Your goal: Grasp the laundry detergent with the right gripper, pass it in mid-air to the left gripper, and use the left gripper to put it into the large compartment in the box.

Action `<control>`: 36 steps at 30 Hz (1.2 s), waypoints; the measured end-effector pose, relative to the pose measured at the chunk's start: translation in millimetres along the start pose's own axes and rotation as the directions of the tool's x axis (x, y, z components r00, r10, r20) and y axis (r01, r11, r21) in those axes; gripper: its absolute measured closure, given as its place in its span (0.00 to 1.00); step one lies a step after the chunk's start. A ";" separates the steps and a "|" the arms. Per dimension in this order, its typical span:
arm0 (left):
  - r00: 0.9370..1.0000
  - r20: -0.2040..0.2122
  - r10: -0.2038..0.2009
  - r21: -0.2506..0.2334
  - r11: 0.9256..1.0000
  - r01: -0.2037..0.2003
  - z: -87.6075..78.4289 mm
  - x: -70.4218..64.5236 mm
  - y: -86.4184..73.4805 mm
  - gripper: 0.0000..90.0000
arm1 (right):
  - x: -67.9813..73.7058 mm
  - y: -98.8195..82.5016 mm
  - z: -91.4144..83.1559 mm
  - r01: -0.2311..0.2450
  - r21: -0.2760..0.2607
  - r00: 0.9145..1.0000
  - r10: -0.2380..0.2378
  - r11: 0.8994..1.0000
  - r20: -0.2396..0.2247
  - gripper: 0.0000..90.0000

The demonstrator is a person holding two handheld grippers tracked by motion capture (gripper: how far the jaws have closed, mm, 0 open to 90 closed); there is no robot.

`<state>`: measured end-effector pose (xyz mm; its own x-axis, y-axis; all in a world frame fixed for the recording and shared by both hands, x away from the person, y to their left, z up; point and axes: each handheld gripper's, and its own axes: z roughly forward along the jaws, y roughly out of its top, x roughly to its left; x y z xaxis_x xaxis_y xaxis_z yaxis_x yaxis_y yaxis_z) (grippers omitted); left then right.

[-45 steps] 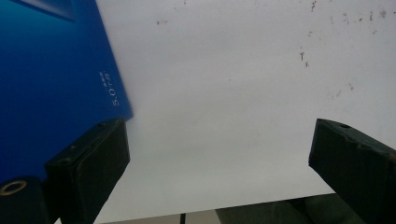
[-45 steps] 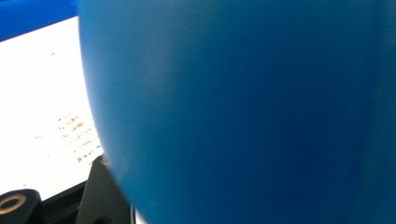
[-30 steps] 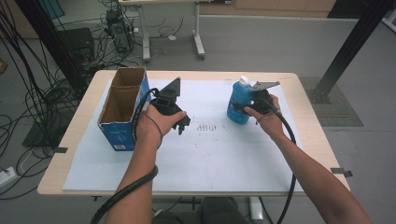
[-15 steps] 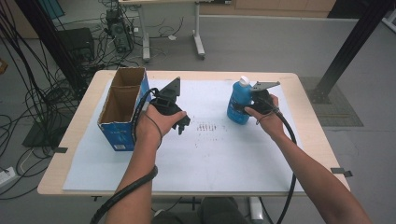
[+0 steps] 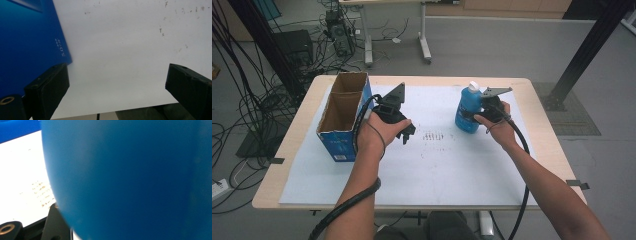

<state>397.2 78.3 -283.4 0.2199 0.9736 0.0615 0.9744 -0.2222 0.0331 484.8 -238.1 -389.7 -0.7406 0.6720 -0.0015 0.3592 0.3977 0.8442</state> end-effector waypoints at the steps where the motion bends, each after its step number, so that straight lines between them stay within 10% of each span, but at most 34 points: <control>1: 1.000 0.000 0.002 -0.001 1.000 -0.002 0.3 -0.1 -0.1 0.06 | -0.1 0.0 0.0 0.000 0.000 1.000 0.000 1.000 -0.001 0.47; 36: 1.000 -0.005 0.000 -0.009 1.000 0.000 -5.2 1.0 -0.6 0.06 | -0.7 -0.1 -0.1 -0.003 0.001 1.000 0.003 1.000 -0.006 0.48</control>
<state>396.6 79.1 -278.1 0.2194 0.9733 0.0669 0.9740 -0.2225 0.0420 485.3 -238.7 -389.7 -0.7429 0.6694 0.0038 0.3615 0.3963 0.8439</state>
